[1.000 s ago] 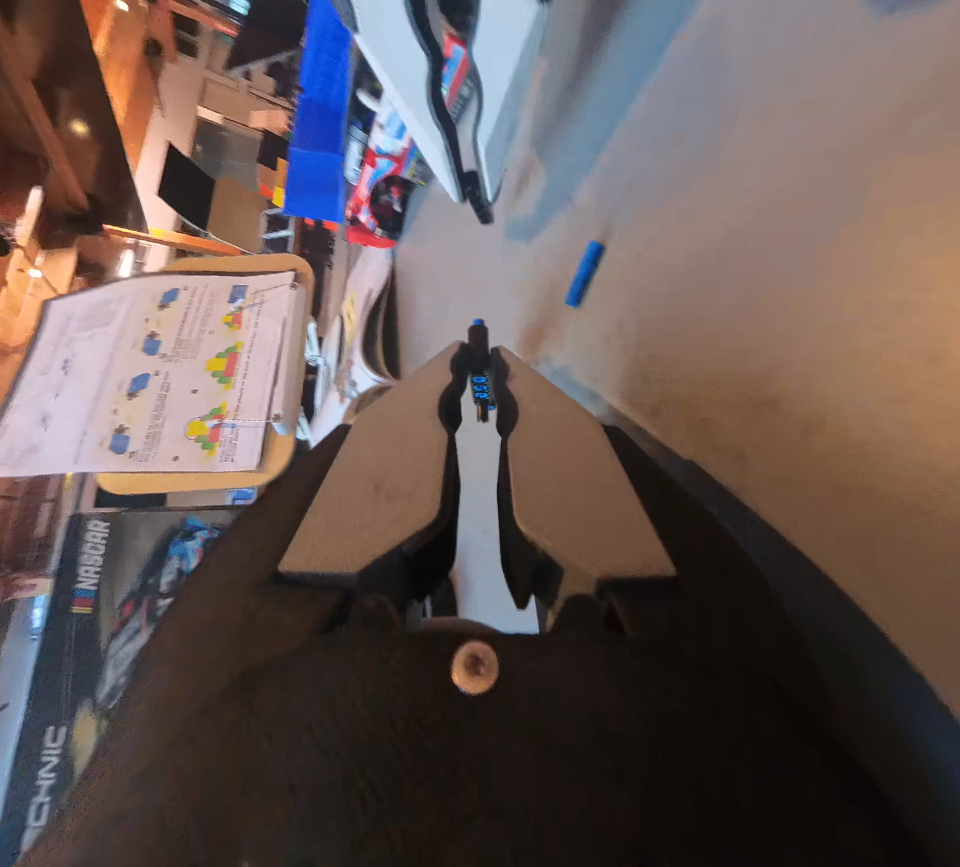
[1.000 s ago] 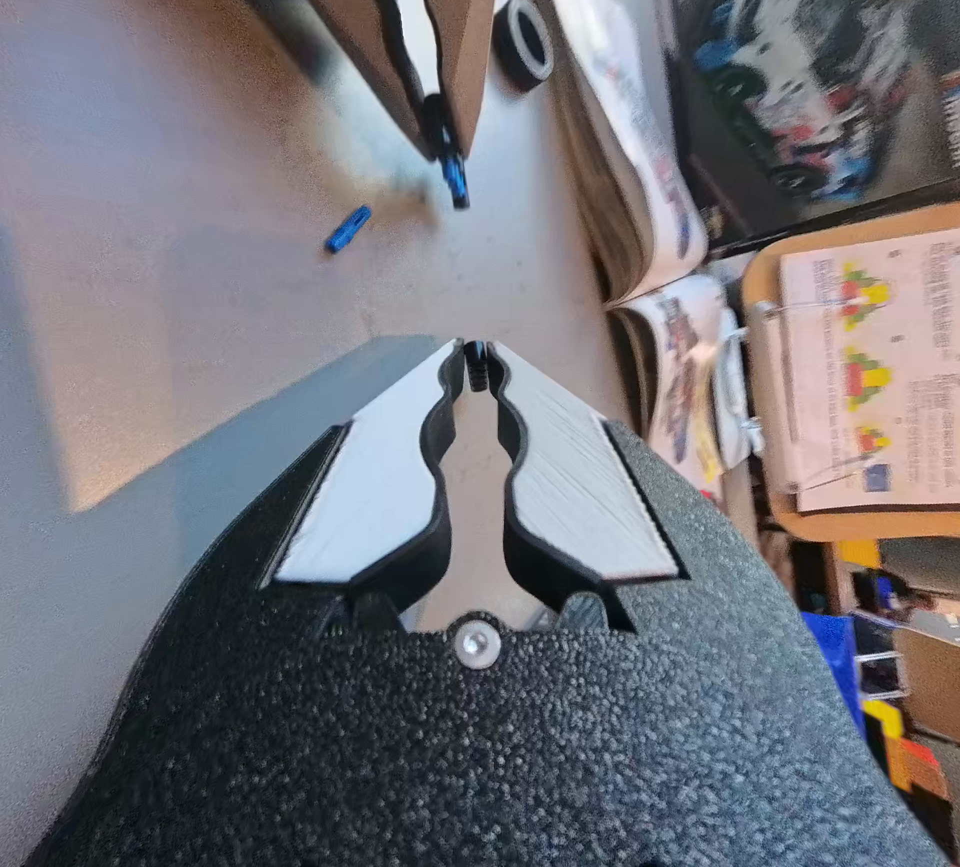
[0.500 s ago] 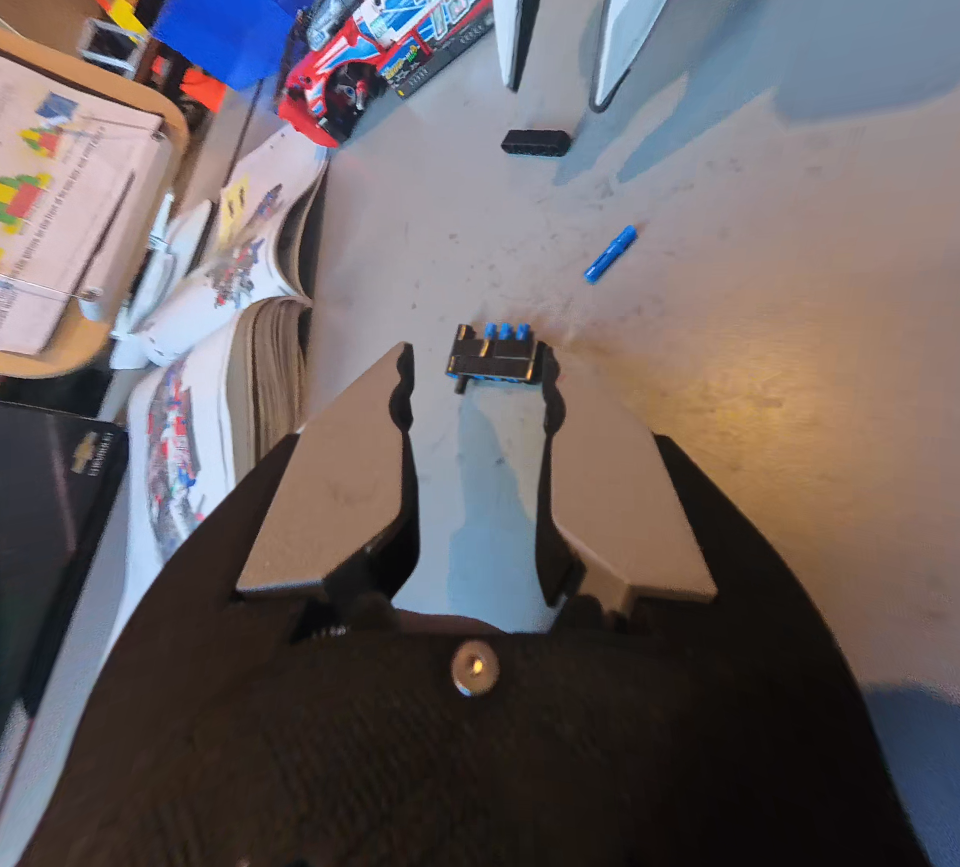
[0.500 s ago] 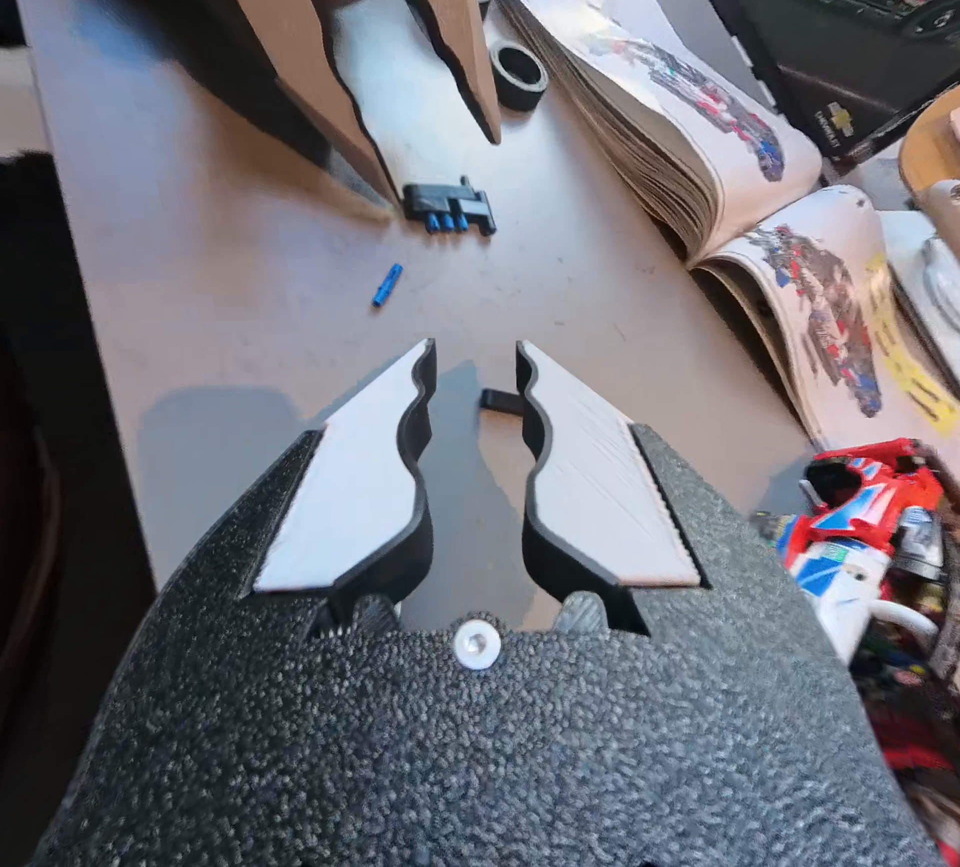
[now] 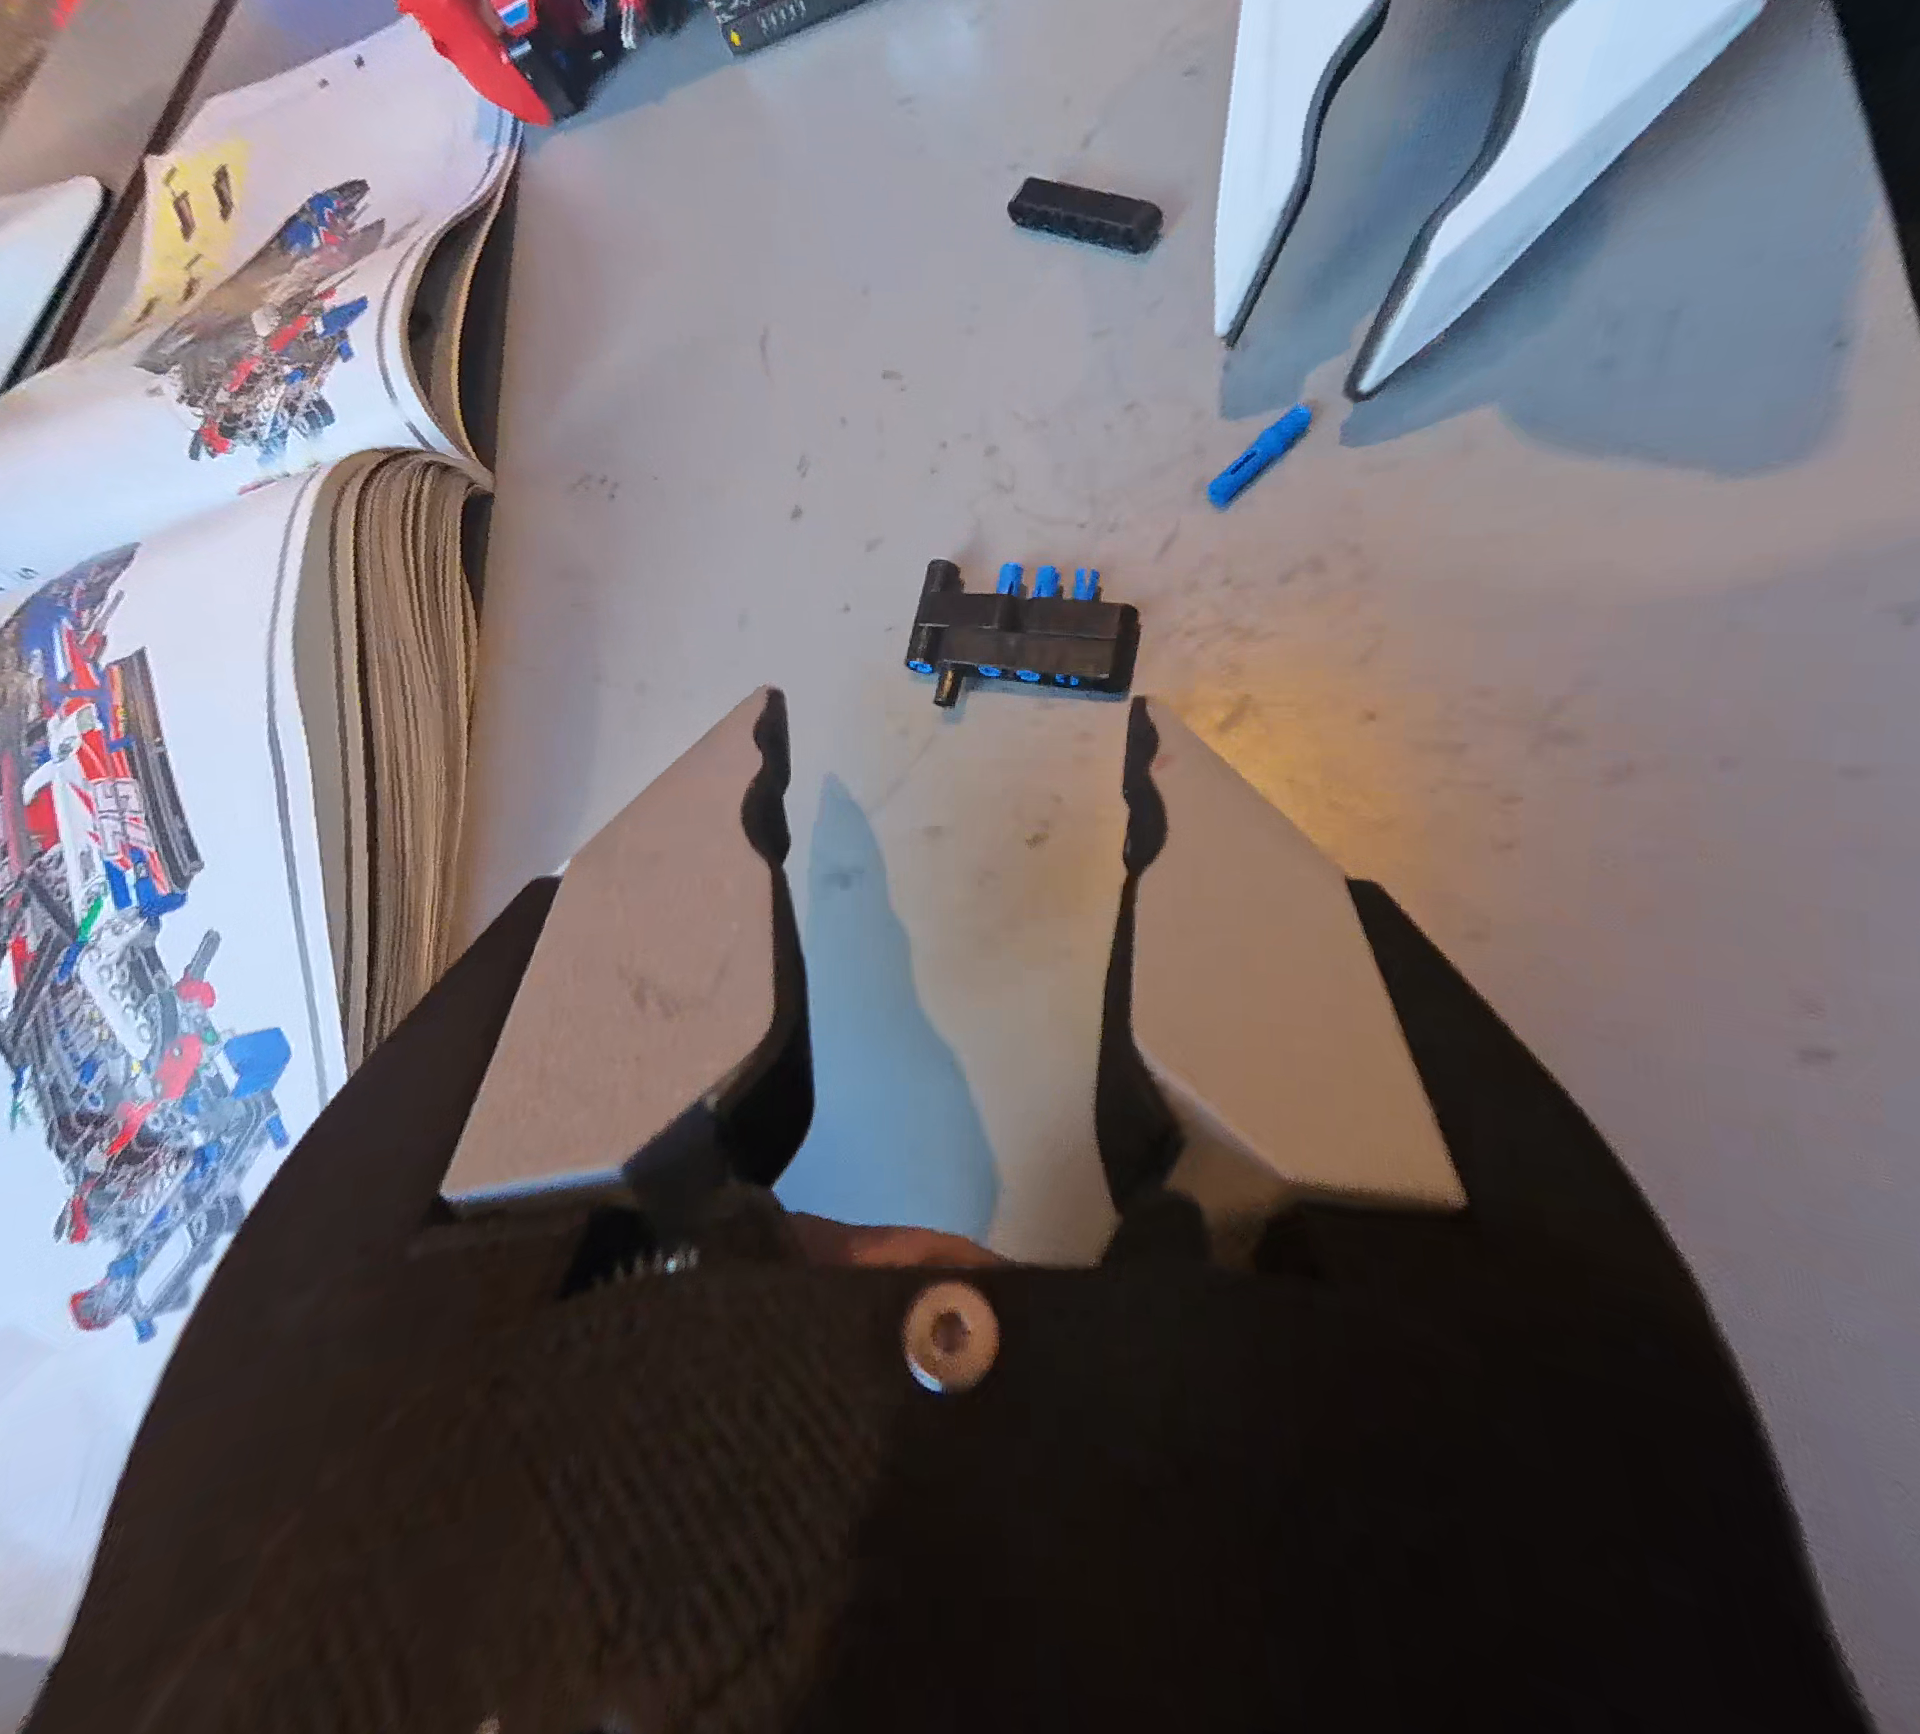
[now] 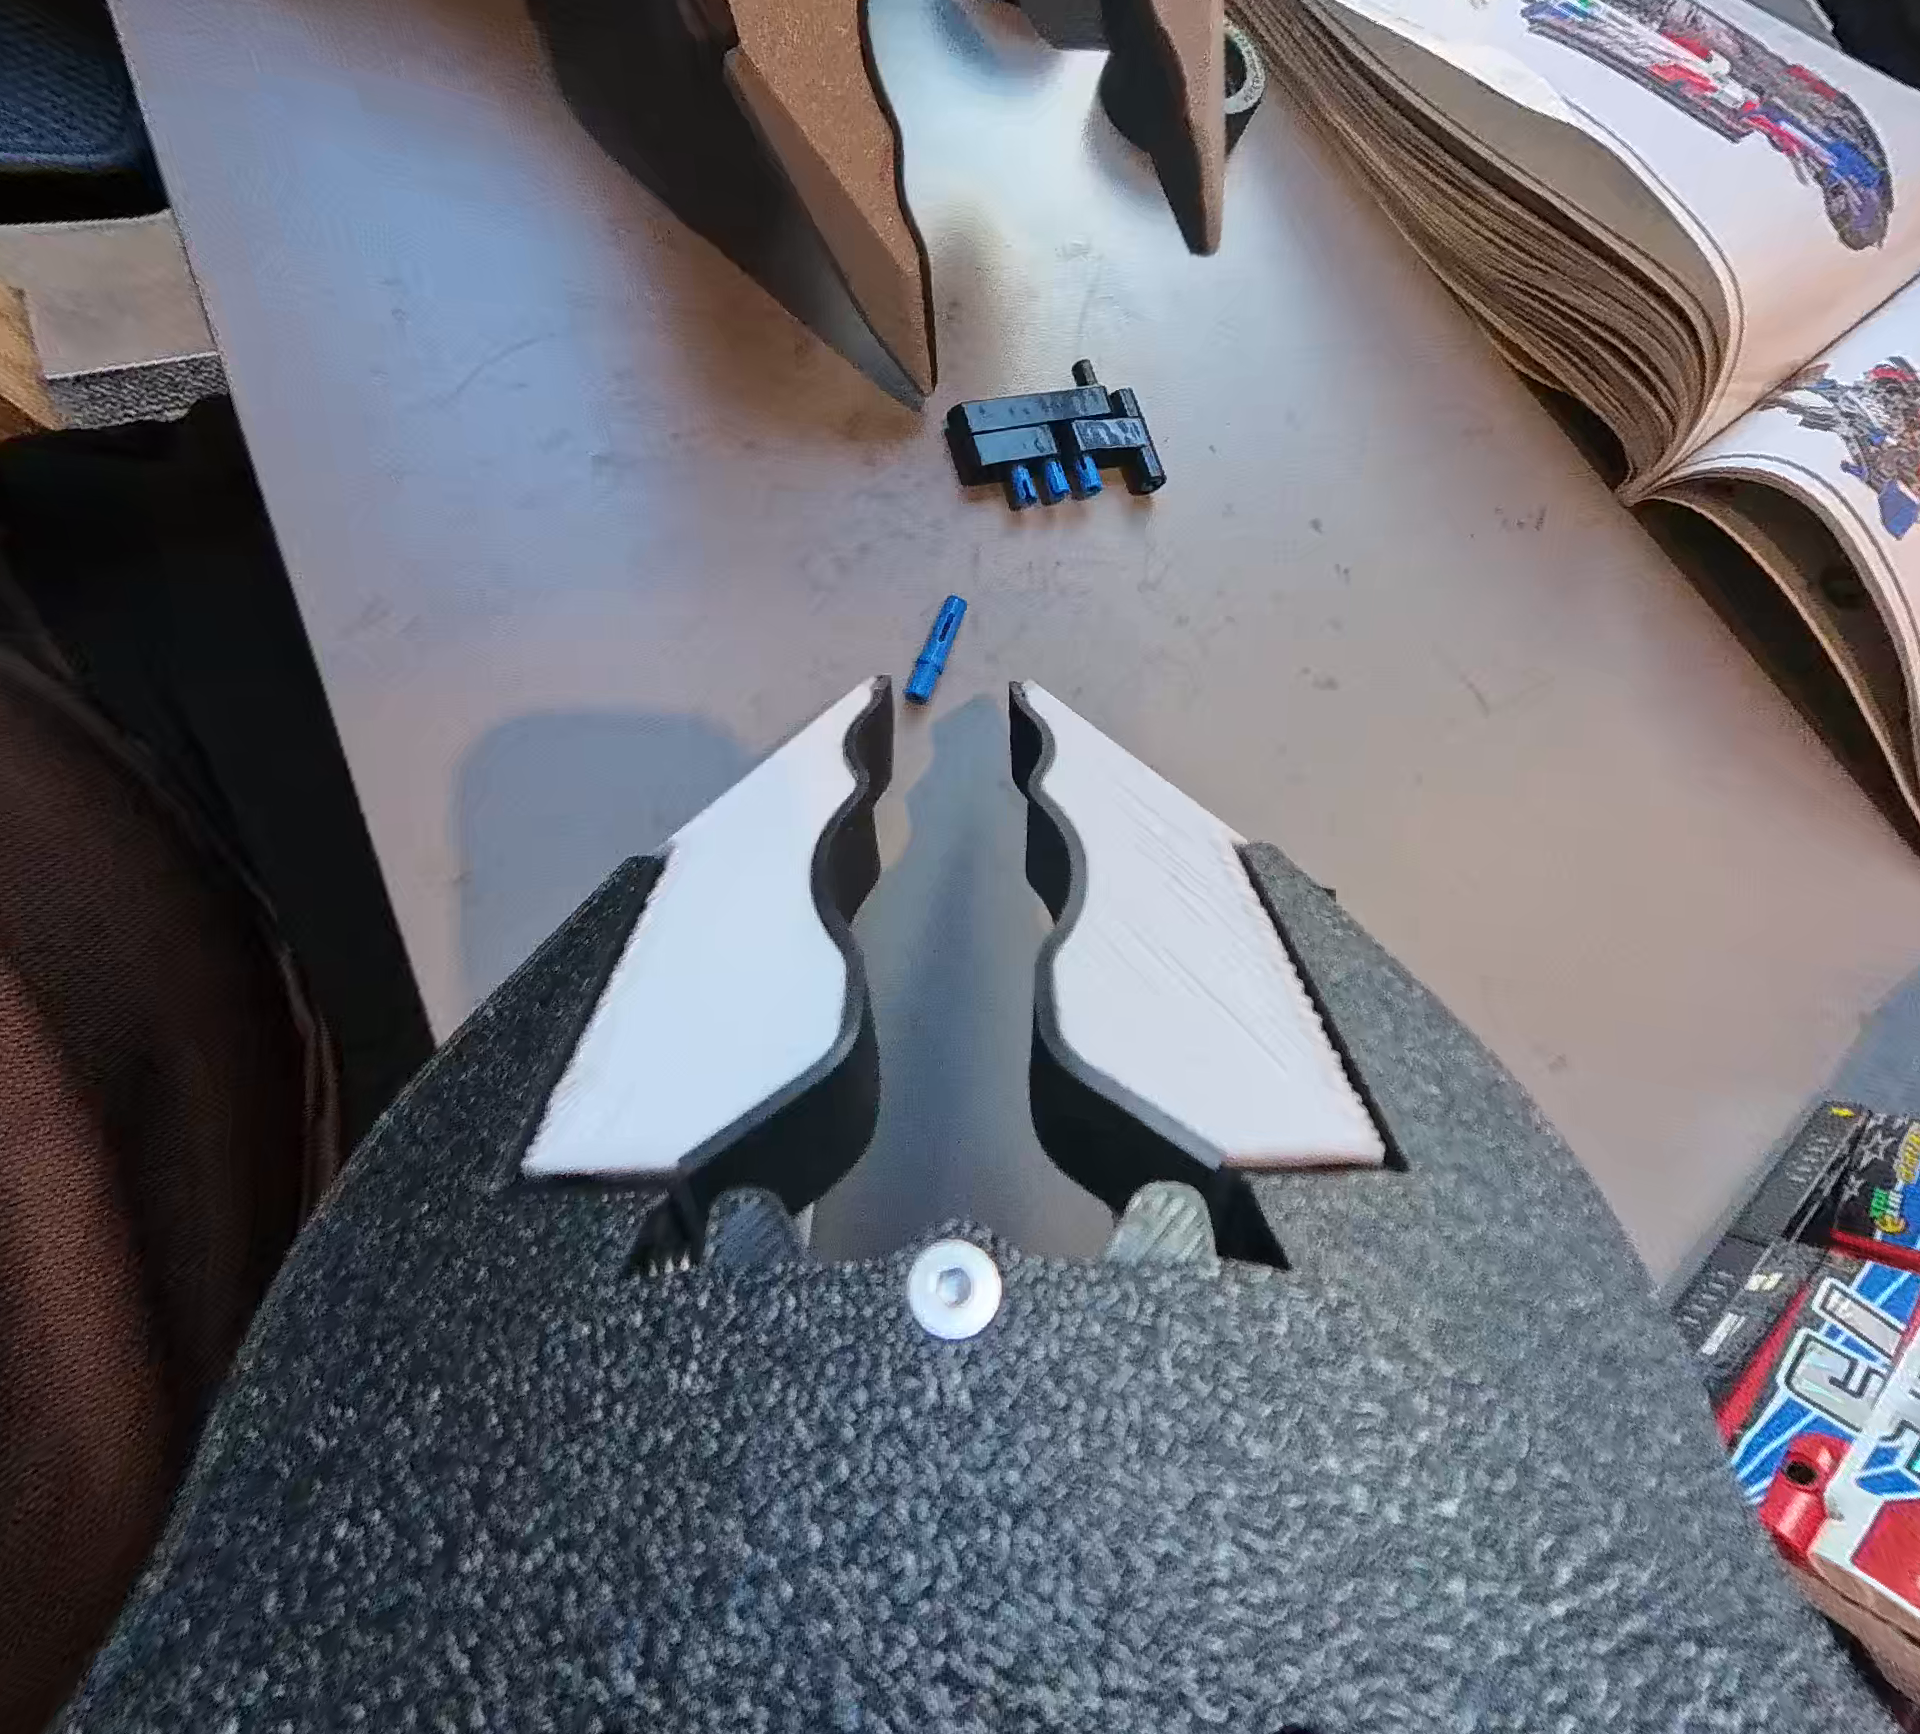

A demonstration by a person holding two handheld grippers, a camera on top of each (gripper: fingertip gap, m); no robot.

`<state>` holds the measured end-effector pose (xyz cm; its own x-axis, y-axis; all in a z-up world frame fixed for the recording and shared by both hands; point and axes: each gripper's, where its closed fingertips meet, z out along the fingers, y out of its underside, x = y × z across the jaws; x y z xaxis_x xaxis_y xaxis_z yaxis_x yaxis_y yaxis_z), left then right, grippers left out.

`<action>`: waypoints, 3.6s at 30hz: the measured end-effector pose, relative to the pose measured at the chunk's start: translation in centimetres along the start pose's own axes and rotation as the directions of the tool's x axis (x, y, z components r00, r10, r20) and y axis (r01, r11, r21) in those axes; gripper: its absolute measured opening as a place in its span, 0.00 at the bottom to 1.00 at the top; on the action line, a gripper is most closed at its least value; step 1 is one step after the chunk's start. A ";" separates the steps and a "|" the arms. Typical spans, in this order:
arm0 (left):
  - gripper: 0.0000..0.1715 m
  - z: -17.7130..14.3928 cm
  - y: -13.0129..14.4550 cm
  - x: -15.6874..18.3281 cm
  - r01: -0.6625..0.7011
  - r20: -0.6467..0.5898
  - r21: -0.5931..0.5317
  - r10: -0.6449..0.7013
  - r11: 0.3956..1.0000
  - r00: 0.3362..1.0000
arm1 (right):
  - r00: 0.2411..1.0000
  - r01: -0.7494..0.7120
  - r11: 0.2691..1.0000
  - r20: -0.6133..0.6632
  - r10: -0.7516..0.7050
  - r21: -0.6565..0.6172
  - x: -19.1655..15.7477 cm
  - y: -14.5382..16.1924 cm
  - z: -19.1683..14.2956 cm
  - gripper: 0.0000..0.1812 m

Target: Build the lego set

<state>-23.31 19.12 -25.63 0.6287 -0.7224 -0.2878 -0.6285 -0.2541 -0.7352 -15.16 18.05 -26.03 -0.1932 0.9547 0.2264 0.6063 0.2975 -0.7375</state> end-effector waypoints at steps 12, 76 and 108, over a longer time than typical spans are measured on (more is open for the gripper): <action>0.32 1.3 -0.3 1.2 0.034 -0.174 -0.031 -0.039 0.999 0.984 | 0.999 0.004 0.999 0.054 -0.001 -0.045 -0.3 0.2 1.1 0.03; 0.46 -0.3 2.6 -16.8 0.418 0.539 -0.110 -0.300 0.902 0.788 | 0.990 0.086 0.996 0.109 -0.088 0.022 -1.2 0.0 0.7 0.02; 0.38 6.0 -14.5 -22.8 0.217 0.422 0.298 -0.333 0.930 0.843 | 0.989 0.108 0.994 0.101 -0.110 0.020 -1.3 0.2 0.7 0.02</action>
<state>-25.79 43.17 -12.11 0.9326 -0.2531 -0.2575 -0.3112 -0.2019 -0.9286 -15.34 16.86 -26.87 -0.3354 0.9108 0.2406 0.5663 0.3990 -0.7211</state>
